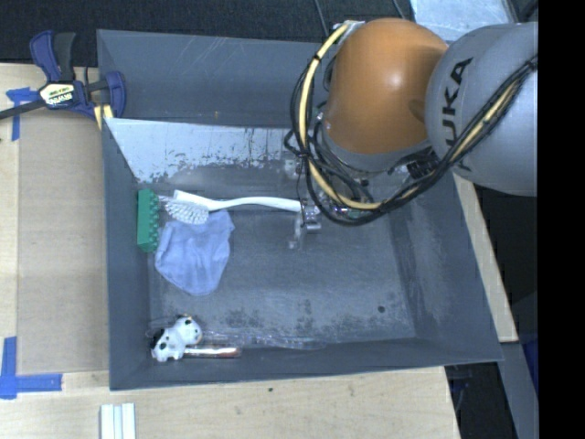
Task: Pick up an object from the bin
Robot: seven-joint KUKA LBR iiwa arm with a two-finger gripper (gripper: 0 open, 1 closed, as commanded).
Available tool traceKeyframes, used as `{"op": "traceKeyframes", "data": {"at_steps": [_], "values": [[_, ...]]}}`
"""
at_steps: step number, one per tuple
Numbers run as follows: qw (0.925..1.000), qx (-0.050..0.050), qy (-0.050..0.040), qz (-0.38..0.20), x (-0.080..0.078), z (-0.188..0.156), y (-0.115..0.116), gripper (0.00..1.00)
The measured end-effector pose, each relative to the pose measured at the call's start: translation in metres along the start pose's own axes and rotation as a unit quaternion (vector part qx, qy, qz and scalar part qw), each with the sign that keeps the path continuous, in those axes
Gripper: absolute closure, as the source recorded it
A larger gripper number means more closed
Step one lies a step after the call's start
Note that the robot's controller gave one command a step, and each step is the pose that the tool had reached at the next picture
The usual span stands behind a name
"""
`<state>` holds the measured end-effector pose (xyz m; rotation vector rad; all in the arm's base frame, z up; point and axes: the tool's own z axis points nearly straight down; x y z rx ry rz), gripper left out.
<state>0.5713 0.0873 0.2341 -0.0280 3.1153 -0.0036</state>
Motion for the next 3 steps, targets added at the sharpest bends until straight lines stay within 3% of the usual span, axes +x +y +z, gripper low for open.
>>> {"op": "traceKeyframes", "data": {"at_steps": [1,2,3], "values": [[1.0000,-0.002,-0.0028,-0.003,-0.018,0.018,-0.001,0.00],[0.9950,-0.001,-0.0042,0.100,-0.013,0.008,0.016,0.00],[0.9738,-0.001,-0.0031,0.227,-0.005,0.028,-0.003,0.00]]}}
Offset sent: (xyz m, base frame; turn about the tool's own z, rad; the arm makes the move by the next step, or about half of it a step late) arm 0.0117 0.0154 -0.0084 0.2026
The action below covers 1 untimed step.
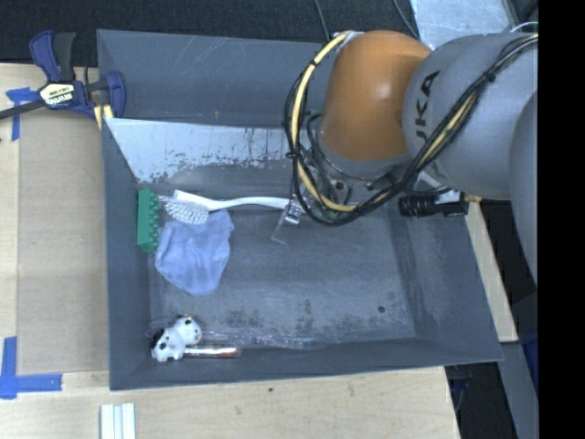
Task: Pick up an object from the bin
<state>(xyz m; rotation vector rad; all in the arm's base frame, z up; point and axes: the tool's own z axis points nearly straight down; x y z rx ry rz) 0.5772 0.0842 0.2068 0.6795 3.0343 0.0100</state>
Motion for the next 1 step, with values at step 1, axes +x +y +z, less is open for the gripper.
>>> {"op": "traceKeyframes", "data": {"at_steps": [1], "values": [[0.9910,0.000,-0.0020,-0.134,-0.0015,-0.0017,0.0060,0.00]]}}
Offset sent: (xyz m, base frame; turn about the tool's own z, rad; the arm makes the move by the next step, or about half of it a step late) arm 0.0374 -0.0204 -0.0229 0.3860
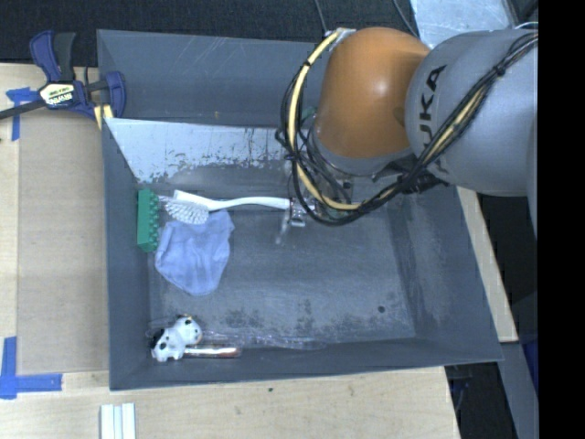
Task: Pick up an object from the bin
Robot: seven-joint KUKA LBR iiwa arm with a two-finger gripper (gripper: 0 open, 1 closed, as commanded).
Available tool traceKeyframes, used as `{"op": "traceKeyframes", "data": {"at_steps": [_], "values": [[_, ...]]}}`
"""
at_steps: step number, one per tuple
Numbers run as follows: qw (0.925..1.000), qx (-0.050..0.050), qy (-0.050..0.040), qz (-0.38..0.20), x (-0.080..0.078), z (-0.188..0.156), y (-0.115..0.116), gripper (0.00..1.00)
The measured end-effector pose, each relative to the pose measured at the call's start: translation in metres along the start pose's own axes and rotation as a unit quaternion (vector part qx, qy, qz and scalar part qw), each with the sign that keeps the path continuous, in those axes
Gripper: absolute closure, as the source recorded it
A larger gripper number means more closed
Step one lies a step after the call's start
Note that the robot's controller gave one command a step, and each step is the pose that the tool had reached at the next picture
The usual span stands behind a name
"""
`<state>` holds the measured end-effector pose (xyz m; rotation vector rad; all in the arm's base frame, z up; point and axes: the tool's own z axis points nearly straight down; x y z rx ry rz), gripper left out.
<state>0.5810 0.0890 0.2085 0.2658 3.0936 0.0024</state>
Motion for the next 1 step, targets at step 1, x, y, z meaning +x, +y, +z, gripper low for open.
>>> {"op": "traceKeyframes", "data": {"at_steps": [1], "values": [[0.9965,-0.001,-0.0010,-0.084,-0.0049,0.0018,-0.0005,0.00]]}}
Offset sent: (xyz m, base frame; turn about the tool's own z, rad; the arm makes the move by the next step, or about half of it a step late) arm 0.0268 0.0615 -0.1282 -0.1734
